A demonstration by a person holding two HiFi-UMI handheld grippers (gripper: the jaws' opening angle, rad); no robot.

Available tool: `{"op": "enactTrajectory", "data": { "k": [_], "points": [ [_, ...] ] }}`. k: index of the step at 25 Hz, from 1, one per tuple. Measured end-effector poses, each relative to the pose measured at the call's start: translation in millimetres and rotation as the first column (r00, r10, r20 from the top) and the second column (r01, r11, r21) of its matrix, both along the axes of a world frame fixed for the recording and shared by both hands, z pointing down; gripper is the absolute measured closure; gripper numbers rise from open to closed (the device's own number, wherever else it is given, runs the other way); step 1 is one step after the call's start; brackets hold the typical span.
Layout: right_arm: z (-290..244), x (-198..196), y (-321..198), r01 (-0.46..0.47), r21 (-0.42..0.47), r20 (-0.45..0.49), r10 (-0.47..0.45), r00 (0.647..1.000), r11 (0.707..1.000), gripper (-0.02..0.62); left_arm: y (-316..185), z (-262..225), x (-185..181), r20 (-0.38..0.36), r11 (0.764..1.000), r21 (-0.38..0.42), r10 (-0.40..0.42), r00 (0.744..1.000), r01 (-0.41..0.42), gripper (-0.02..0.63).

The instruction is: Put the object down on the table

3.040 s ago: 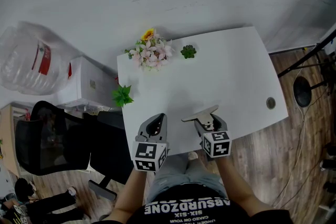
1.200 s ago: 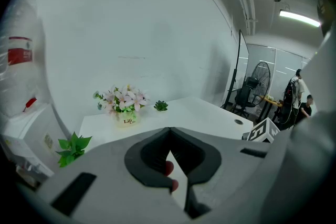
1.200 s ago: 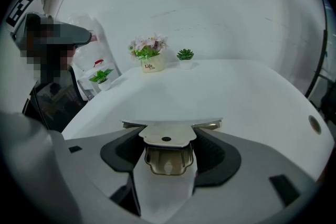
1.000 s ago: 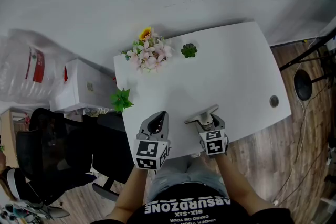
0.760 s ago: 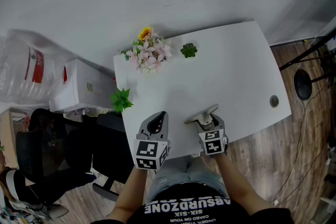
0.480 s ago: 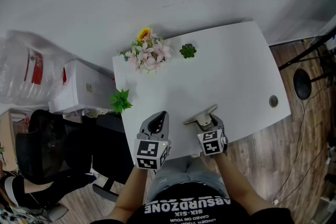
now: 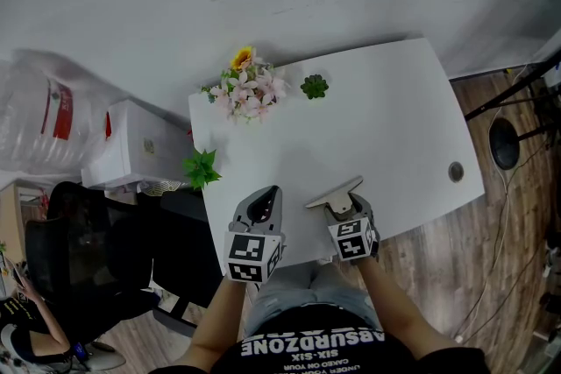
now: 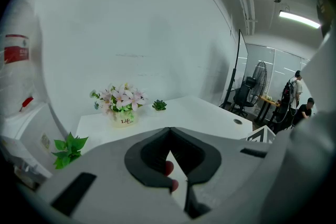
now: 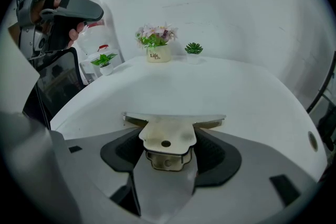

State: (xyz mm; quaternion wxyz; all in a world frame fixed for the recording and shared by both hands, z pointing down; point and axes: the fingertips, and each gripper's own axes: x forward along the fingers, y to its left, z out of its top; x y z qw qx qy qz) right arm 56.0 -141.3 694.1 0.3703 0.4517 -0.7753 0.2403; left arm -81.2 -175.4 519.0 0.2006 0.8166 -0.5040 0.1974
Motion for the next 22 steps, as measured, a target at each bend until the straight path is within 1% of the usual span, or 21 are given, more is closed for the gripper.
{"op": "enactTrajectory", "data": {
  "k": [8,12,22],
  "points": [
    [0,-1,0,0.012,-0.002,0.008,-0.012,1.000,1.000,0.308,3,-3,2,0.000,1.000,0.006,0.003,1.000,-0.003,0.609],
    [2,-2,1,0.010,-0.025,0.045,-0.009,0.999,1.000,0.308,5,-4,2,0.000,1.000,0.008,0.005,1.000,-0.005,0.609],
    [-21,-4,1,0.003,-0.012,0.079,-0.002,0.997,1.000,0.308,12,-12,7,-0.001,1.000,0.024,0.015,1.000,-0.015,0.609]
  ]
}}
